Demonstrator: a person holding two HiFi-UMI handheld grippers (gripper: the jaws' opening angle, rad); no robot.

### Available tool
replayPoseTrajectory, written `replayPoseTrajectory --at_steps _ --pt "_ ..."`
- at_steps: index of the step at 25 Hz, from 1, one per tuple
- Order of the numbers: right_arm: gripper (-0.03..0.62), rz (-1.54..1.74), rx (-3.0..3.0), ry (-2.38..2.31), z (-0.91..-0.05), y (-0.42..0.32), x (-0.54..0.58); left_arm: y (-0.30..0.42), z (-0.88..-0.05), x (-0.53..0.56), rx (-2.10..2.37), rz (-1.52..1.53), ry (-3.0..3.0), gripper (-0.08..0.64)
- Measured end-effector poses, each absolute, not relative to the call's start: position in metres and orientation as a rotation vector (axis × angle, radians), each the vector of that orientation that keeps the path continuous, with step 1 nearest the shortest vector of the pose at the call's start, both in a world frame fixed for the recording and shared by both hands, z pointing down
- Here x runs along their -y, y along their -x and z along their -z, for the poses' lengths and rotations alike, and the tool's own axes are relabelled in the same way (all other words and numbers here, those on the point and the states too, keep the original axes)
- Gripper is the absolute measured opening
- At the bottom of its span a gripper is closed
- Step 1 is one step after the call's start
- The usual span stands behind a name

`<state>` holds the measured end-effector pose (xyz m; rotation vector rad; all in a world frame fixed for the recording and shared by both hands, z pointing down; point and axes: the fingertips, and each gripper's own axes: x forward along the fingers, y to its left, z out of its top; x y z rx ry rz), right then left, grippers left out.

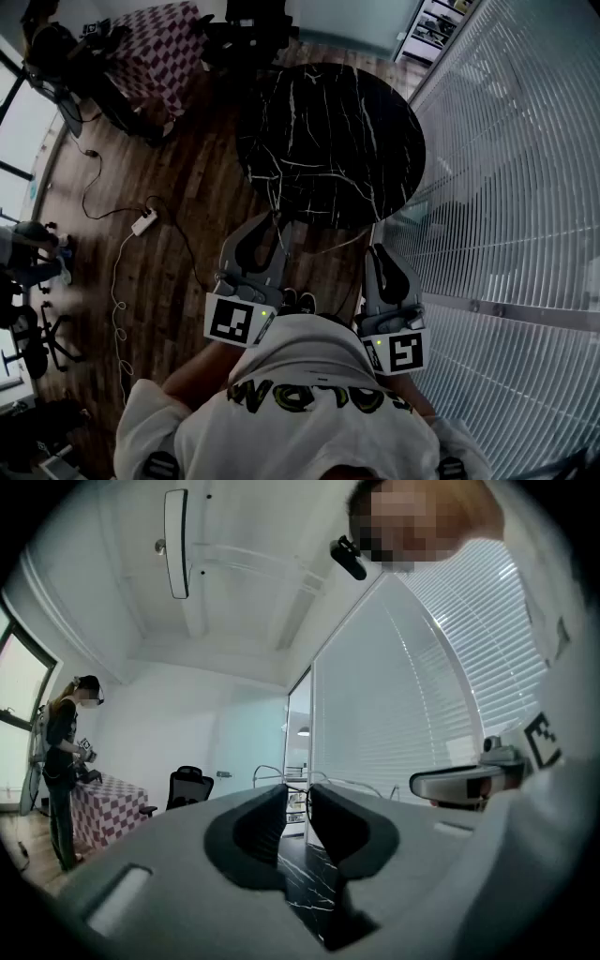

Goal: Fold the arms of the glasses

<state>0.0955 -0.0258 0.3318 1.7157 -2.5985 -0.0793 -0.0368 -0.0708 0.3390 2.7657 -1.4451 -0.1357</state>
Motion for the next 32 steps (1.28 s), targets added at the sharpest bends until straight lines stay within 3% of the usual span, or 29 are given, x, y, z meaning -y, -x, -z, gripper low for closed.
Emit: replayPoseTrajectory --at_steps 32 --pt "0.034 0.073 2.688 -1.653 -0.326 -0.08 0.037 0.013 -0.334 0.053 1.243 0.171 -2.831 0.081"
